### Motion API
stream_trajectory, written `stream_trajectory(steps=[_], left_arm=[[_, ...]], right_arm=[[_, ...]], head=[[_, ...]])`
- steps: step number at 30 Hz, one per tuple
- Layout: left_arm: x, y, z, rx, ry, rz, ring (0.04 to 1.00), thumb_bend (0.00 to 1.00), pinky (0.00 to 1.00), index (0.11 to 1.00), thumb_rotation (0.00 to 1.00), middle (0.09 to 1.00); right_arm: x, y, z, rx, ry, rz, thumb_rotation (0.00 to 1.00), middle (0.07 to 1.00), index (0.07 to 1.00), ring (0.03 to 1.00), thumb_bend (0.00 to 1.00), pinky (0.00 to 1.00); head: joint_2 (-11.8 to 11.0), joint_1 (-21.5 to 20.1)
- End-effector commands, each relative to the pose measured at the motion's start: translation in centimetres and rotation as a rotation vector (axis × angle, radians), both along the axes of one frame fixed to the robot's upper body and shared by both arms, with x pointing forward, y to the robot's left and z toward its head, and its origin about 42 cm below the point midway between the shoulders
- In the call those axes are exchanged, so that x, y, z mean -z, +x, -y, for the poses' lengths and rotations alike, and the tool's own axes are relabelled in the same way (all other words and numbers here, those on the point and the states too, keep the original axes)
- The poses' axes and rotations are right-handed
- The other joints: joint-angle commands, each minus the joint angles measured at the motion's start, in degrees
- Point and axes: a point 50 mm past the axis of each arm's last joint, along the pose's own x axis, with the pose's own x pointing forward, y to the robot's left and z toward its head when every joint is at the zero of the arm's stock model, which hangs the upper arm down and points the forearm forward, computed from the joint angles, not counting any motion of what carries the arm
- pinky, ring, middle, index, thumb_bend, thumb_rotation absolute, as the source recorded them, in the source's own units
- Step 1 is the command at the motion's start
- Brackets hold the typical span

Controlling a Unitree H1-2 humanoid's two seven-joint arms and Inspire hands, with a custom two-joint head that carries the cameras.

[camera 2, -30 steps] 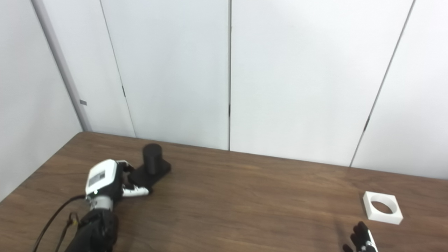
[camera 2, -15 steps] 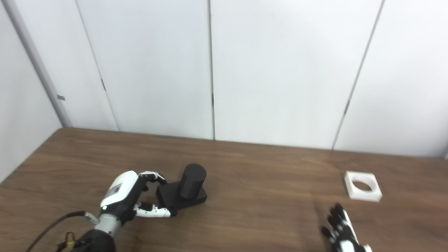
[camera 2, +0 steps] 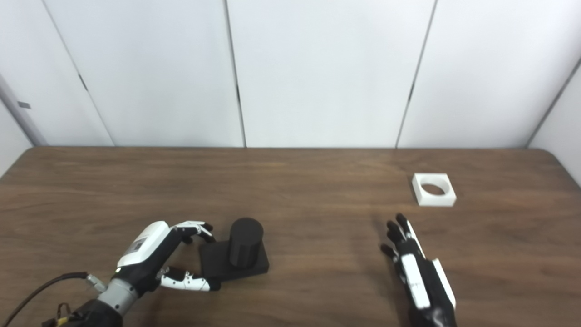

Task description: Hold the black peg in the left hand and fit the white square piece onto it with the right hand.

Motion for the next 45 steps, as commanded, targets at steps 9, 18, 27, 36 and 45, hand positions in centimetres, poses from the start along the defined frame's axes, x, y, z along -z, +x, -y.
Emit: stream_trajectory(steps=[9,18,27,36,45], left_arm=[[3.6,-2.6,2.2,0.268,0.009,-0.149,0.878,0.51,0.78,0.488,0.05,0.819],[4.2,-3.6,3.1,0.331,0.049,-0.131,0.882,0.51,0.96,0.488,0.05,0.806],[4.6,-5.1,4.9,0.314,0.191,-0.023,0.855,0.51,0.93,0.489,0.06,0.787],[5.0,-5.4,5.4,0.275,0.203,0.016,0.850,0.51,0.91,0.489,0.06,0.789],[5.2,-5.7,5.7,0.262,0.250,0.049,0.833,0.51,0.87,0.489,0.06,0.784]], right_arm=[[-1.5,0.2,-2.4,-0.001,0.045,0.030,0.93,0.940,0.971,0.953,0.62,0.89],[-1.9,0.2,-2.4,0.003,0.040,0.027,0.94,0.932,0.968,0.948,0.62,0.88],[-2.1,0.0,-2.3,0.010,0.063,0.021,0.92,0.934,0.962,0.950,0.62,0.88],[-2.1,-0.3,-2.0,0.010,0.051,0.015,0.93,0.934,0.964,0.956,0.61,0.89],[-3.1,-0.4,-1.0,0.016,0.044,0.057,0.83,0.950,0.957,0.938,0.61,0.88]], head=[[2.0,-1.0],[2.9,-1.0],[2.8,-1.2],[1.6,-2.5],[-0.9,-8.3]])
